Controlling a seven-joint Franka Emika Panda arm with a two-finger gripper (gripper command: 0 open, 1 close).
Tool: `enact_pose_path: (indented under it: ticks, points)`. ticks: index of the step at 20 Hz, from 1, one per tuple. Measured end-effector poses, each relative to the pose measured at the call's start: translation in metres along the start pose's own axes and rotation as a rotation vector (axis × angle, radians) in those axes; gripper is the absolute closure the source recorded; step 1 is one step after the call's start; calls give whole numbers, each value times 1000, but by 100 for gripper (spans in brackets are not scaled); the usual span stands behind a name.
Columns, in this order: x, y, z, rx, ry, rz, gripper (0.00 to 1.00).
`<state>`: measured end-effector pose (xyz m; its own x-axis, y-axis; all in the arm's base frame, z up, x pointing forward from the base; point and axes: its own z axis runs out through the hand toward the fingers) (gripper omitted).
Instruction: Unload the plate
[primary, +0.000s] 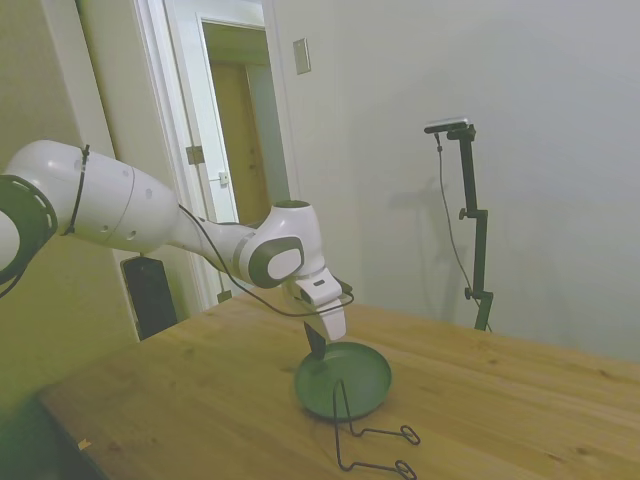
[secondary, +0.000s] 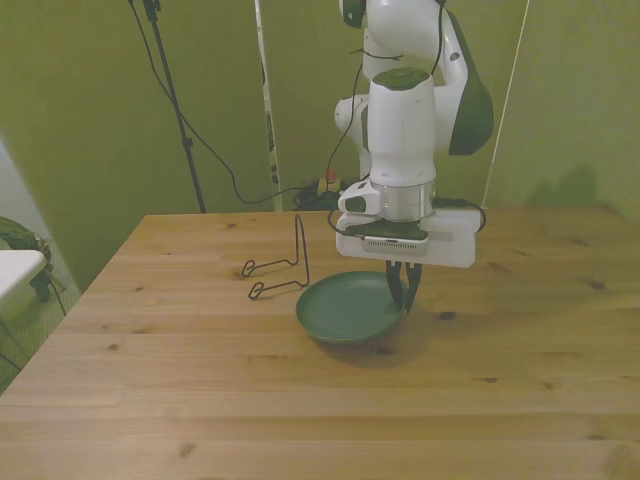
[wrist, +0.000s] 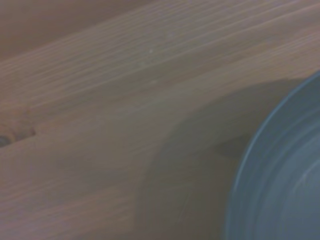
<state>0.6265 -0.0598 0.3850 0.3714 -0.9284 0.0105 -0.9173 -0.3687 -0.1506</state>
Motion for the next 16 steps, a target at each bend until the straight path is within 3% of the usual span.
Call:
enact_pose_path:
  ticks: [4,5,16]
  points:
    - [2,-1,8,3,6,12,100]
    - [2,-1,9,4,7,12,0]
    - [2,-1,9,3,7,17,0]
